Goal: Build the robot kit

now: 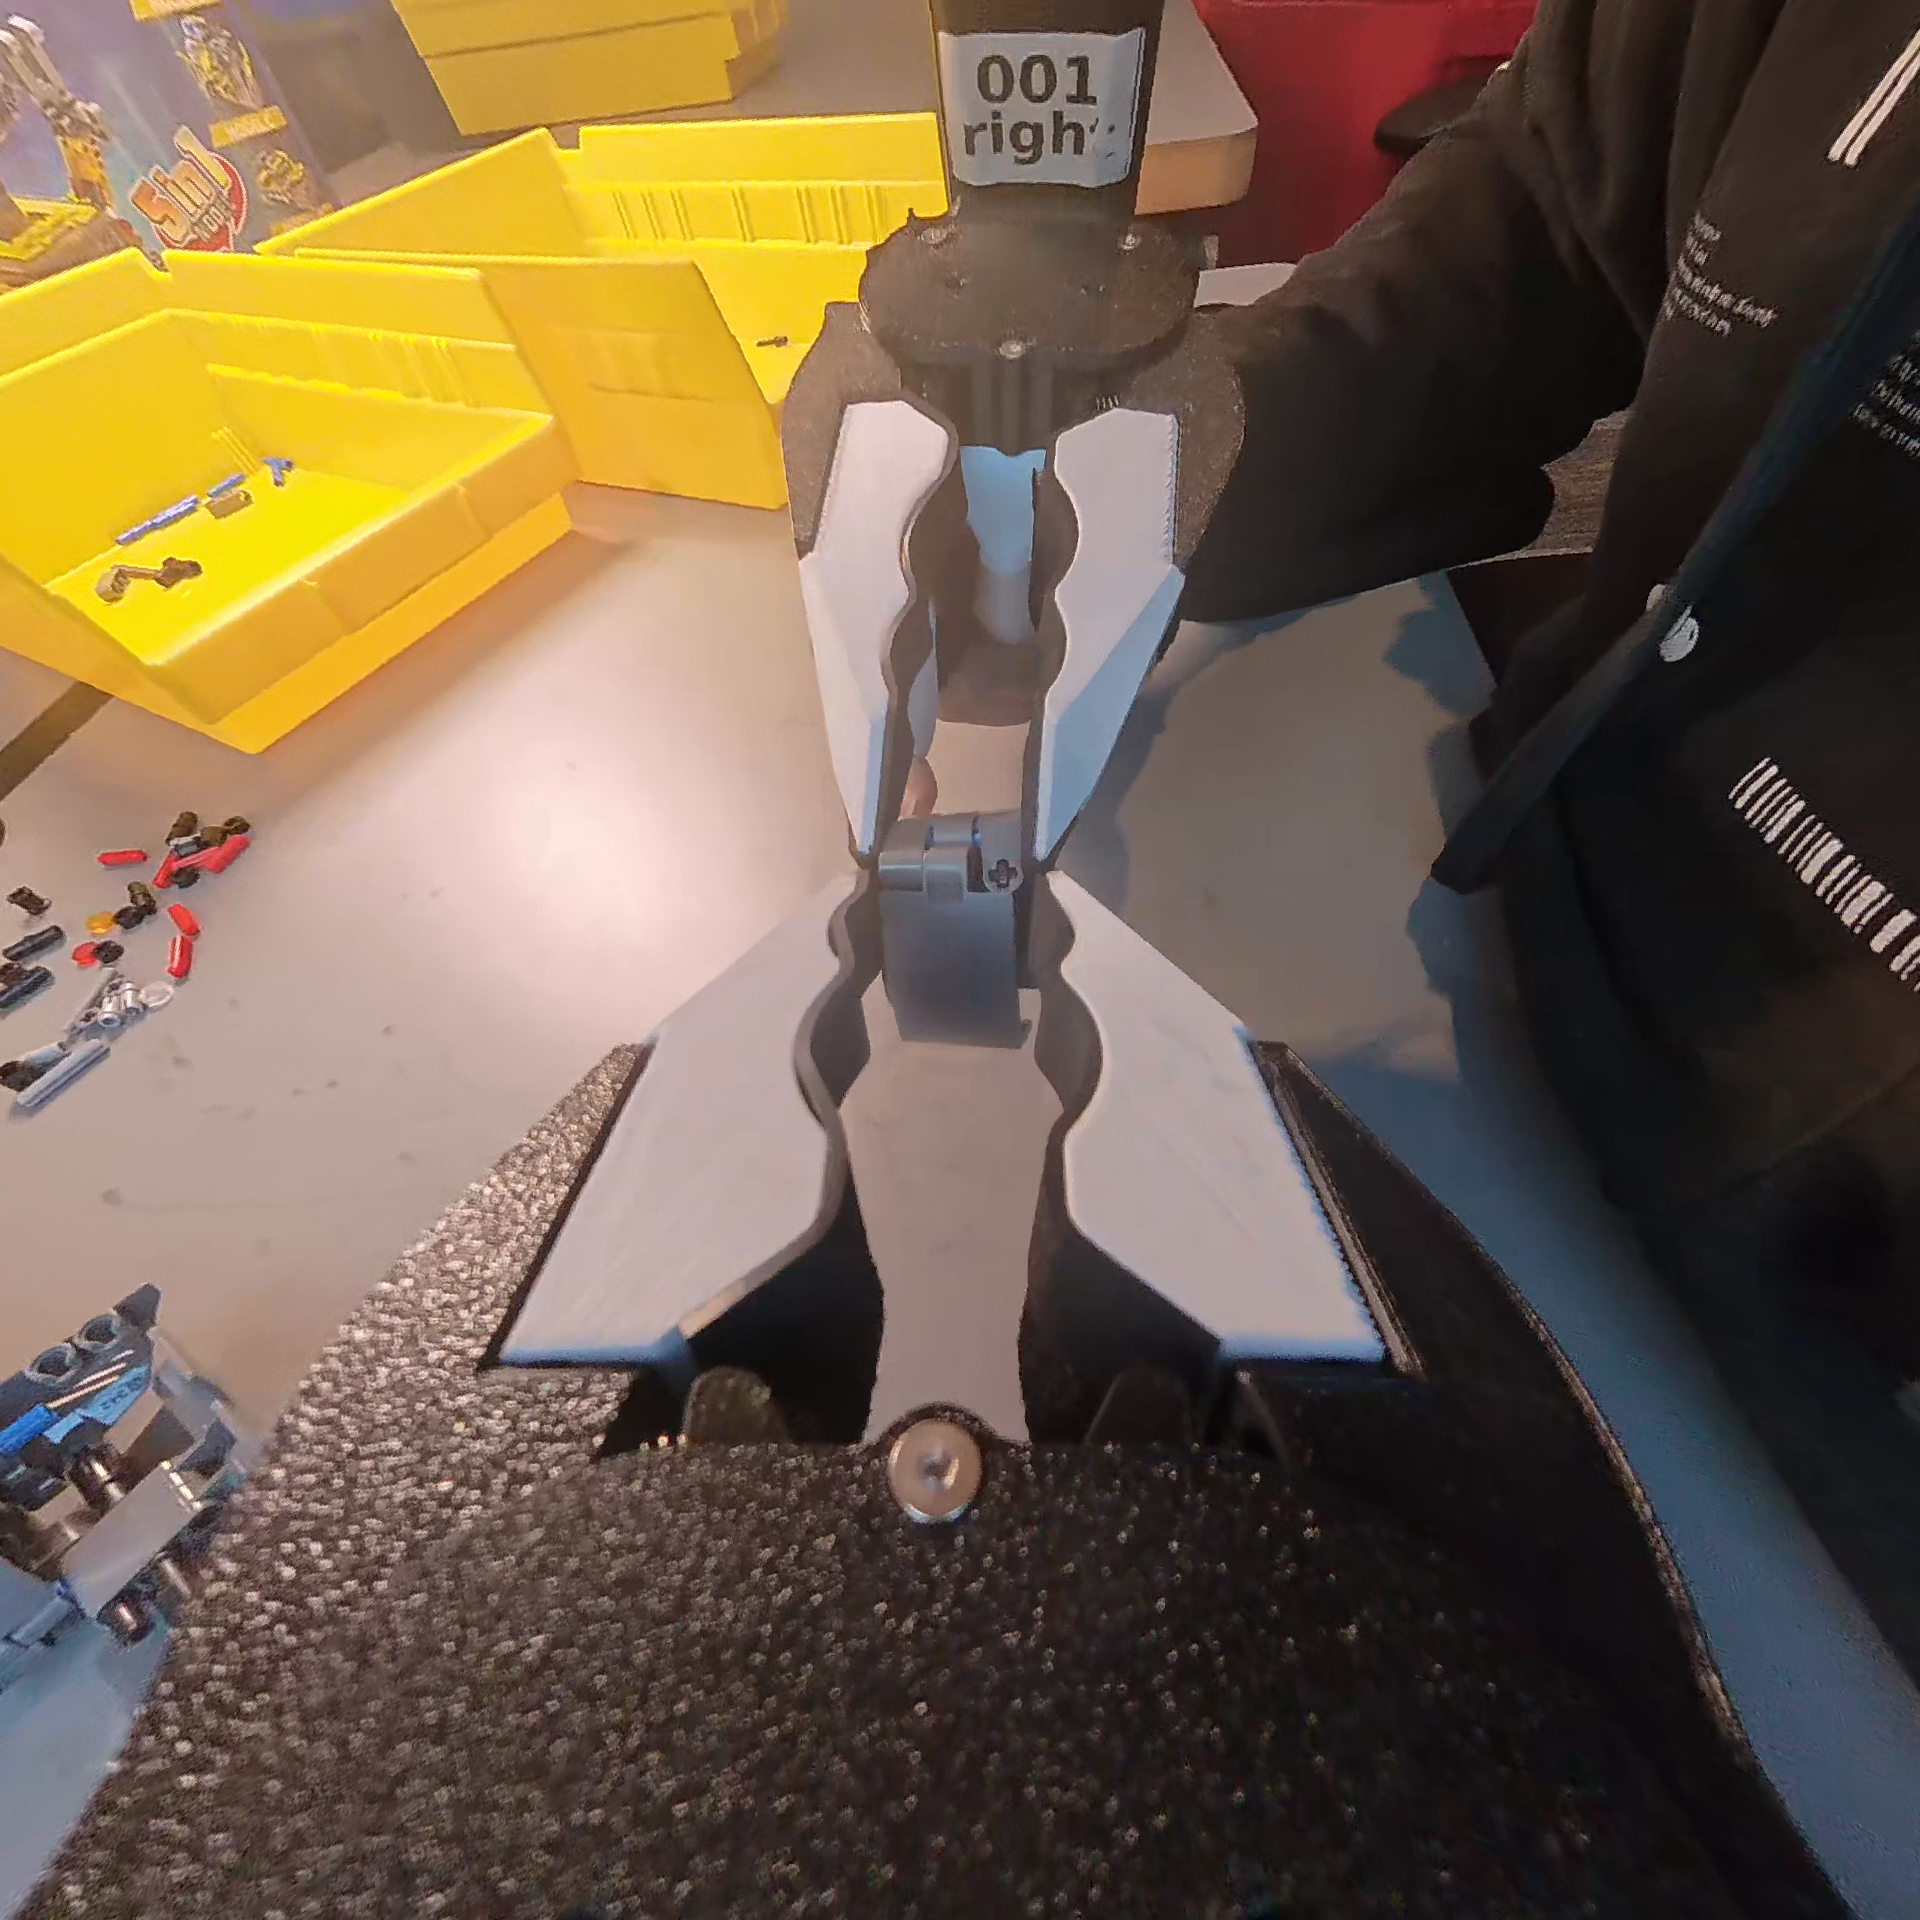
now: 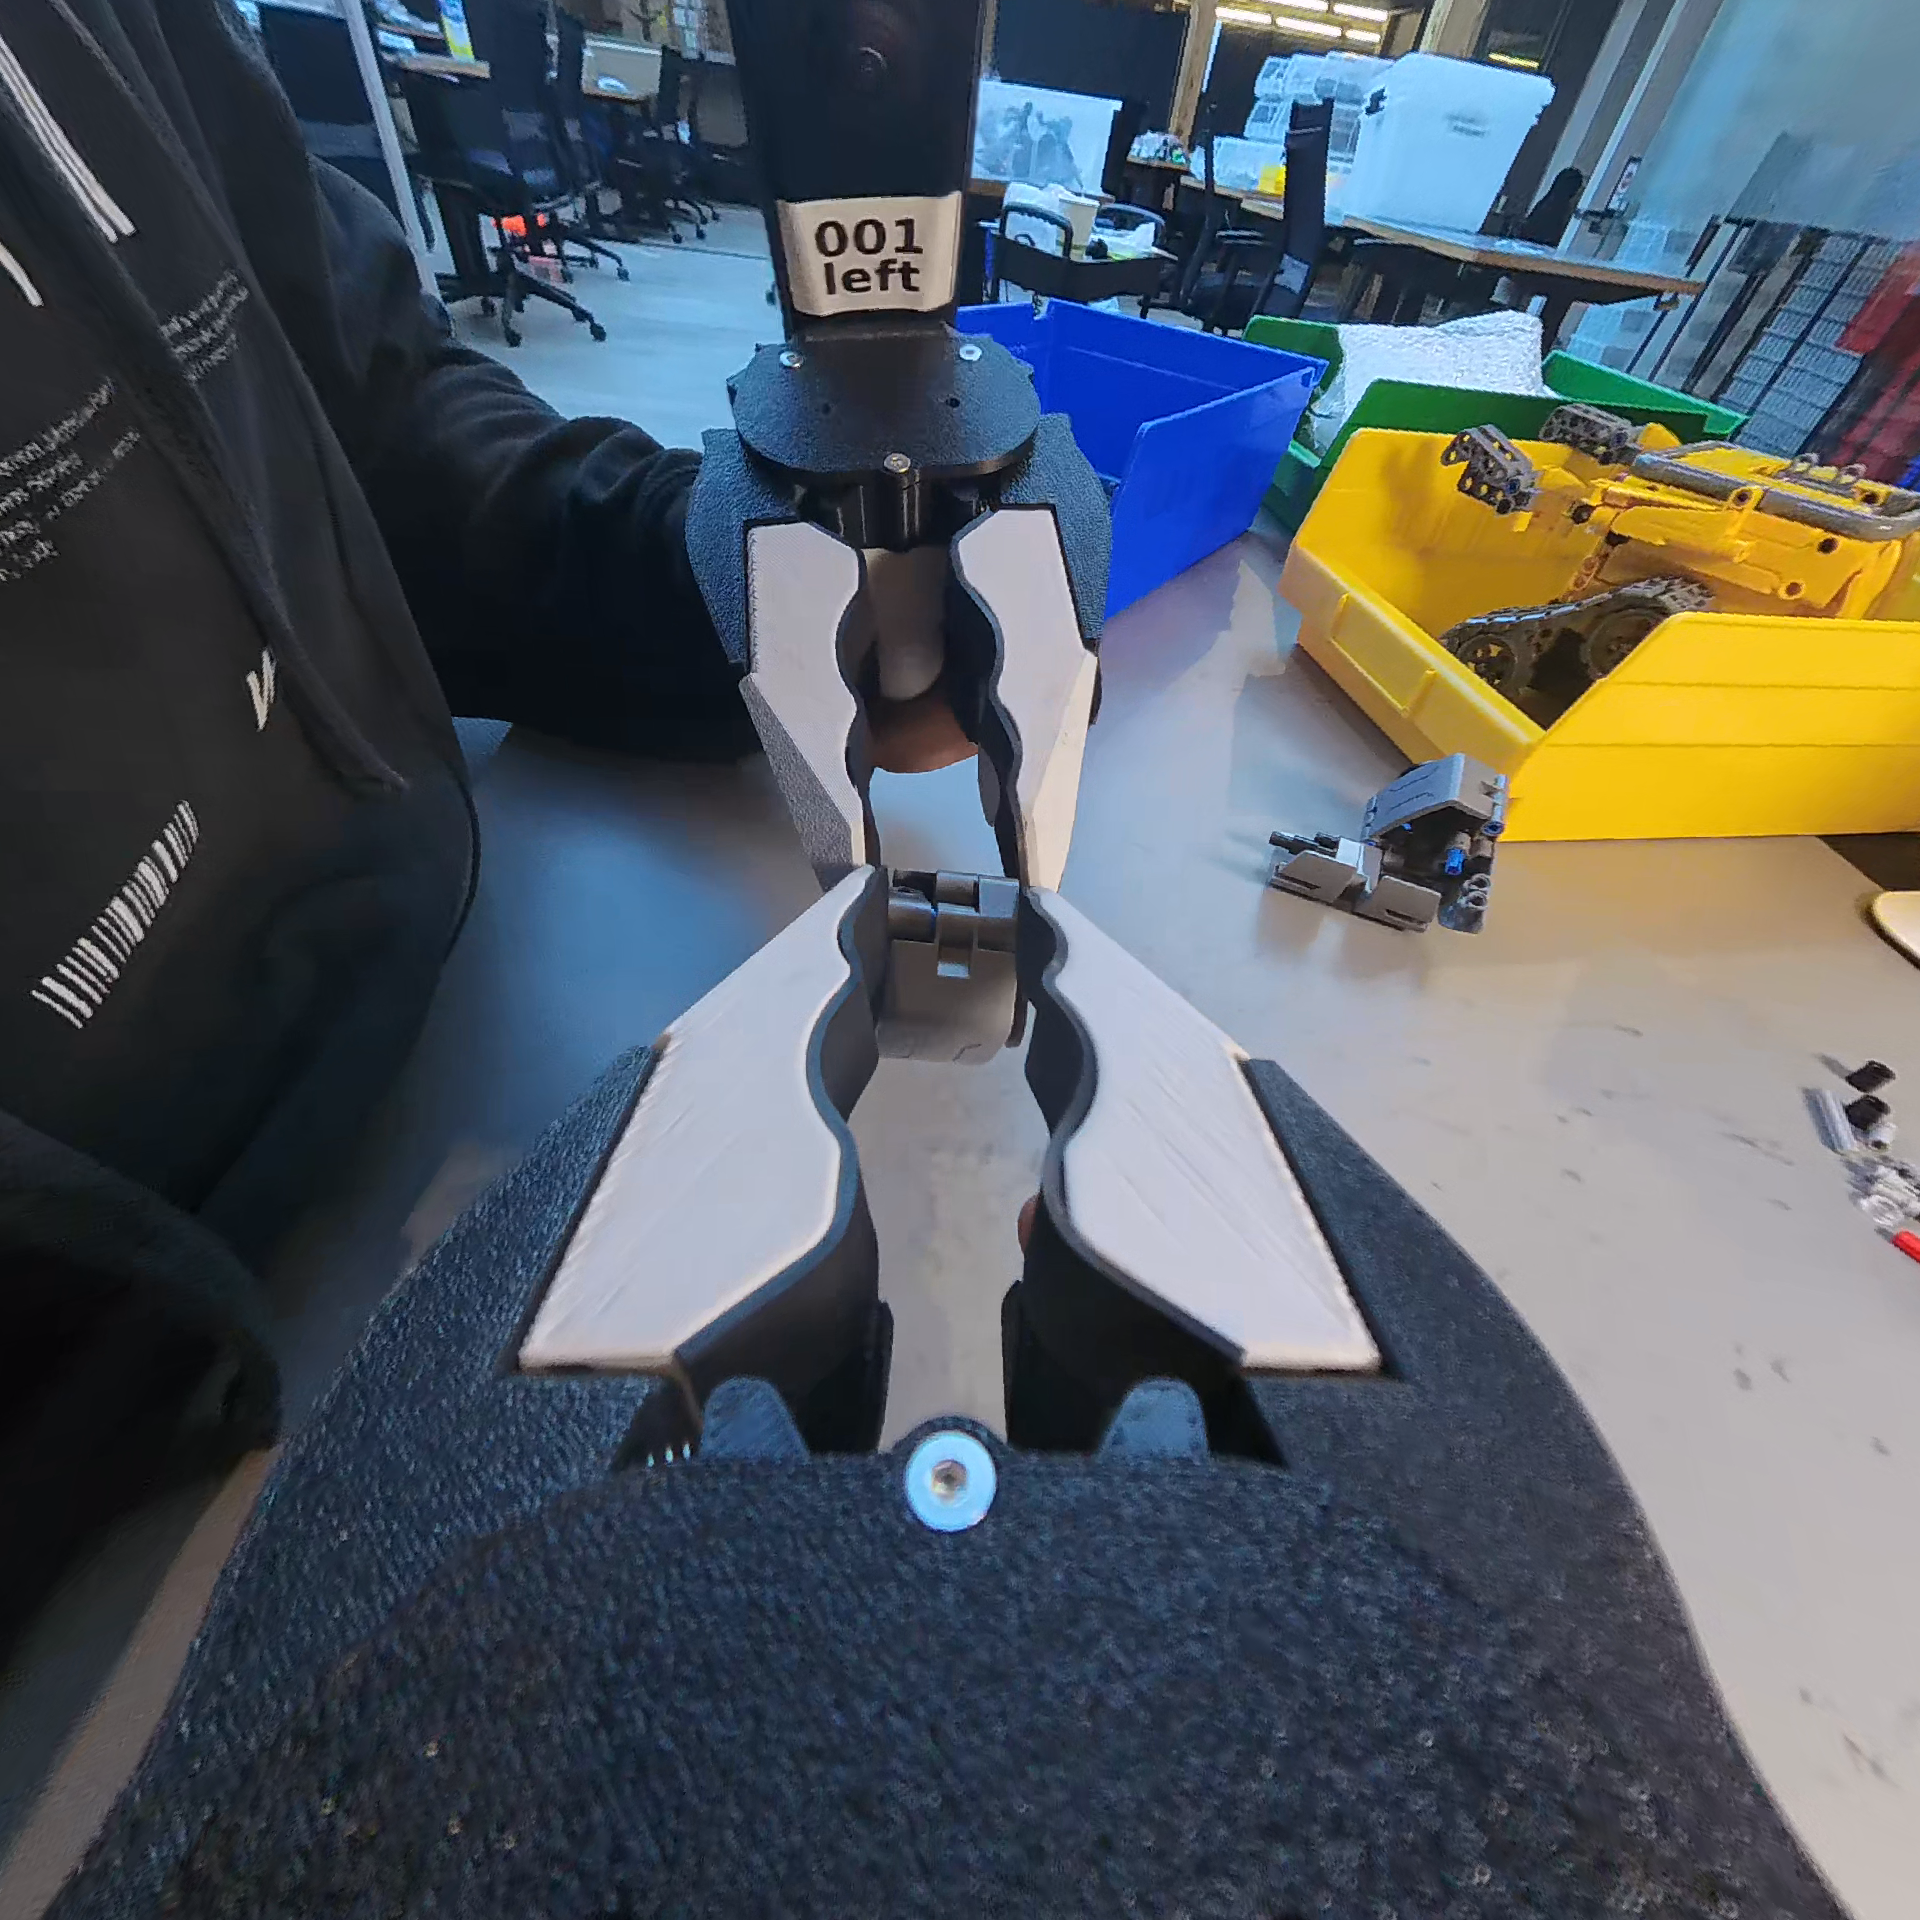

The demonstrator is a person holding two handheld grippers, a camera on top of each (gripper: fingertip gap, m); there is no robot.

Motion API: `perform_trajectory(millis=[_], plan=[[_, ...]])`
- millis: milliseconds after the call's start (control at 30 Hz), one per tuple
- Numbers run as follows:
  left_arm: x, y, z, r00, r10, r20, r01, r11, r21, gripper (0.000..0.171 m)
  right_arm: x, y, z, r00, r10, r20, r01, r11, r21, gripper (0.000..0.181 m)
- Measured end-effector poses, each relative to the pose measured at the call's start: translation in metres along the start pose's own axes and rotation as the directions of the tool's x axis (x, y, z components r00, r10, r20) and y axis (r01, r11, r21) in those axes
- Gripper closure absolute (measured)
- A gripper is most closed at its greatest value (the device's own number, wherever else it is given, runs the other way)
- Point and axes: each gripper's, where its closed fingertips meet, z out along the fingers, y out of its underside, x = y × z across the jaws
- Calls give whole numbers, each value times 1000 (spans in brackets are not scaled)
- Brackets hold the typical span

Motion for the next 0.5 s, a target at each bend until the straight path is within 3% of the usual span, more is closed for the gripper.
perform_trajectory(millis=[500], plan=[[4, -9, -3, 995, -89, -43, 92, 993, 70, 146, -4, -8, -1, 999, -30, -15, 30, 999, 40, 163]])
